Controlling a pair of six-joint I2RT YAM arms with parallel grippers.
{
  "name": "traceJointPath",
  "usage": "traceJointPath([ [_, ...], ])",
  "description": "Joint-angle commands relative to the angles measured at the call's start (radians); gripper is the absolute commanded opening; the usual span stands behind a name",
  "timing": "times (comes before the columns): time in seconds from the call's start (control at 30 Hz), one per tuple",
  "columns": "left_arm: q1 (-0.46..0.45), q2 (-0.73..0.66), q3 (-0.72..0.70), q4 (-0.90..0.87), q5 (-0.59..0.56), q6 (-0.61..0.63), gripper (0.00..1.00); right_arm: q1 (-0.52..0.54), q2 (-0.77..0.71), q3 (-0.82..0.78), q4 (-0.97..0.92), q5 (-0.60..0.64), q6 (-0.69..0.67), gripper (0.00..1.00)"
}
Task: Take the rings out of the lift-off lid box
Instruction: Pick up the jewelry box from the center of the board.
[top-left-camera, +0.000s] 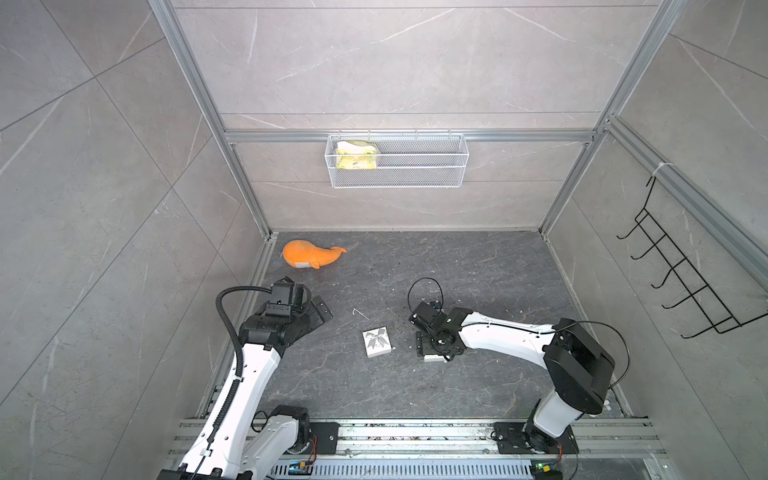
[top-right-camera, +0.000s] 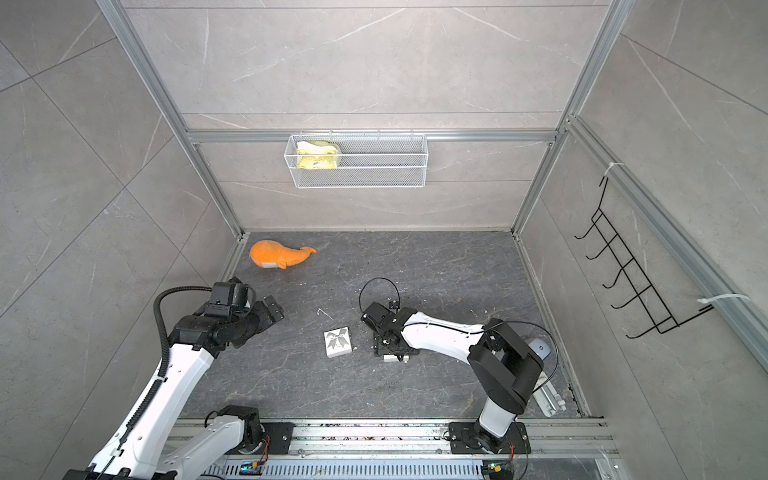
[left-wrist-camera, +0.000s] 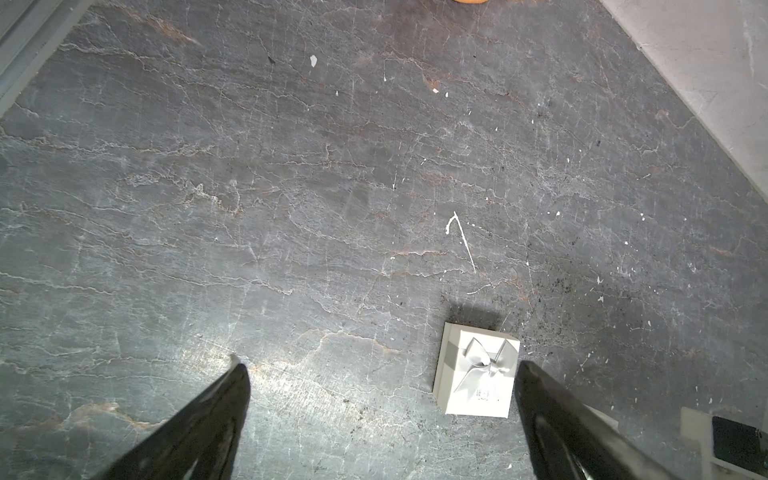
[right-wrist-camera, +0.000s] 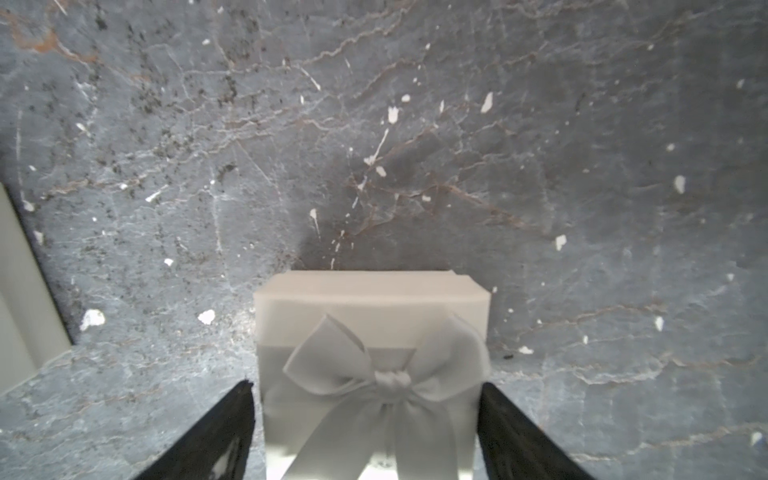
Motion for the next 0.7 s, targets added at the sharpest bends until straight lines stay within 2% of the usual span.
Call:
traceJointPath([
  [0.0,-0.002,0.005,0.001,-0.018,0.015,0.024,1.00,-0.003,0.008,0.019,-0.025,0.023,0.007,0.83],
  [0.67,-0.003,0.010,0.001,-0.019,0.014,0.026,1.00,-0.003,0.014,0.009,-0.021,0.029,0.006,0.79],
])
